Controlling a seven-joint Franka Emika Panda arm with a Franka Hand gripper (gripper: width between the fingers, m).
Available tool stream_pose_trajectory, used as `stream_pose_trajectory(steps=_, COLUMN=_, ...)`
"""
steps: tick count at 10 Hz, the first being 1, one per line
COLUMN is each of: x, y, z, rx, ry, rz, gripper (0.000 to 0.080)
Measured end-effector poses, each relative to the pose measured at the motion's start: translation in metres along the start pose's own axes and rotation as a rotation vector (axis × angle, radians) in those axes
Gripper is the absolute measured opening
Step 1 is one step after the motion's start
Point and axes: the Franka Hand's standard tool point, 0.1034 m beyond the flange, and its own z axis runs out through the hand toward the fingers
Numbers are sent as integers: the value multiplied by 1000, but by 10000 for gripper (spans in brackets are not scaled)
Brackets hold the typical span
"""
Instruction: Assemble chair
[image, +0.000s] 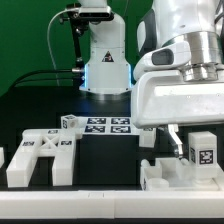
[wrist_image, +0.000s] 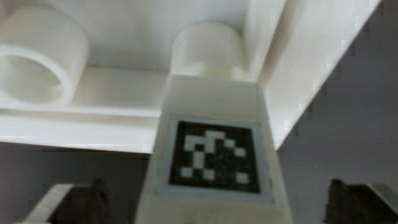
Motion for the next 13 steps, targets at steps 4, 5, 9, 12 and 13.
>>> stream_pose_trajectory(steps=4, x=1, y=-6, z=-3, rx=27, ry=-264, rz=105, gripper=647)
stream_pose_trajectory(steps=5, x=-1, y=-6, z=-4, rx=35, ry=-341, rz=108, gripper=649)
stream_pose_trajectory(steps=9, x=2, y=-6, z=-2, rx=31, ry=-344, rz=134, gripper=375)
stream_pose_trajectory(steps=12, x=1, y=-6, z=-2, rx=-2, ry=-348, rz=346, gripper=285)
stream_pose_trajectory(steps=13, x=1, y=-5, z=-1, rx=-24, ry=-349, rz=492, gripper=285)
